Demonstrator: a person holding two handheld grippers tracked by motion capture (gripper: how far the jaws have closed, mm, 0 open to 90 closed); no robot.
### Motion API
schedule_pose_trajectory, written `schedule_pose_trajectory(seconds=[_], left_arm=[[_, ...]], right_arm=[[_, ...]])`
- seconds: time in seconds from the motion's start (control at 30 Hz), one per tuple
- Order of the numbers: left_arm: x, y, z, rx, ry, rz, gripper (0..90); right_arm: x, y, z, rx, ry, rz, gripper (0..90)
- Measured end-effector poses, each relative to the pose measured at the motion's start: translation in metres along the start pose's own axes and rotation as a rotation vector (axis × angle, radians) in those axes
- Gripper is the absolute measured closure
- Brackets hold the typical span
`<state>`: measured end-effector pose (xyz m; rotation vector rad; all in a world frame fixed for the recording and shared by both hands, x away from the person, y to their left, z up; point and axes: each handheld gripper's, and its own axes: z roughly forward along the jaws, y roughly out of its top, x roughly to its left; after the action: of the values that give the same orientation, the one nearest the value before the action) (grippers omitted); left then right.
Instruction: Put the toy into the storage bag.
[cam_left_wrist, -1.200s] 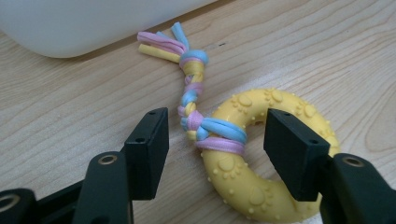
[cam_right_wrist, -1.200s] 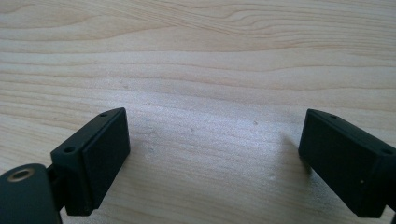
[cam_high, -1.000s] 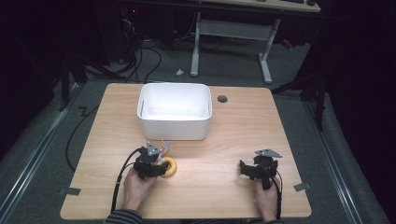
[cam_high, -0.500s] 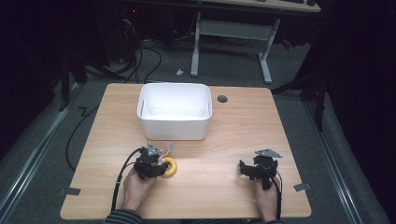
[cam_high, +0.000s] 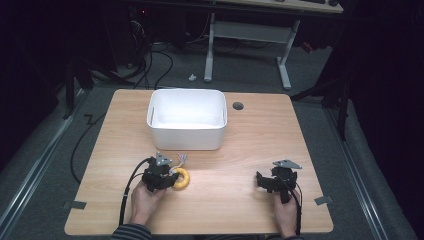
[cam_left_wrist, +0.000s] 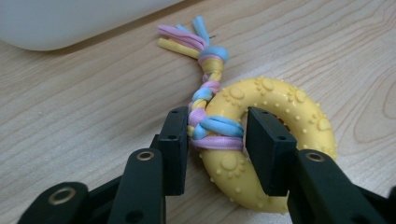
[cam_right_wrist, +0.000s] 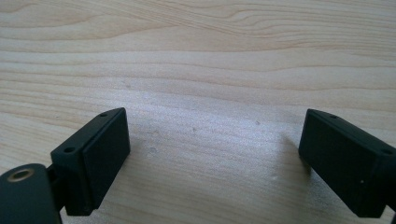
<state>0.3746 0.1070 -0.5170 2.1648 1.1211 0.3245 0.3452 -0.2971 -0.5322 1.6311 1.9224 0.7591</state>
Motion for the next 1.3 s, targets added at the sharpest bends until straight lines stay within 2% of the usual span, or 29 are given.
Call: schedule_pose_trajectory(seconds=[0.17, 0.23, 0.6, 0.8, 1.03, 1.3], left_arm=[[0.001, 0.0, -0.002, -0.01, -0.007, -0.006, 62.0], [0.002, 0.001, -0.005, -0.038, -0.029, -0.027, 64.3], [0.0, 0.001, -0.009, -0.037, -0.017, -0.016, 66.0], [-0.002, 0.001, -0.014, -0.06, -0.017, -0.017, 66.2], [-0.006, 0.007, -0.023, -0.074, -0.008, 0.007, 66.2], [-0.012, 0.011, -0.035, -0.067, -0.026, 0.037, 66.3]], right_arm=[[0.0, 0.0, 0.0, 0.0, 0.0, 0.001, 8.7], [0.0, 0.0, 0.0, 0.0, 0.0, 0.0, 8.7], [0.0, 0.0, 0.0, -0.002, 0.0, 0.0, 8.7], [0.0, 0.0, 0.0, -0.001, 0.001, 0.002, 8.7], [0.0, 0.0, 0.0, -0.001, 0.001, 0.001, 8.7], [0.0, 0.0, 0.0, -0.001, 0.002, 0.0, 8.7]])
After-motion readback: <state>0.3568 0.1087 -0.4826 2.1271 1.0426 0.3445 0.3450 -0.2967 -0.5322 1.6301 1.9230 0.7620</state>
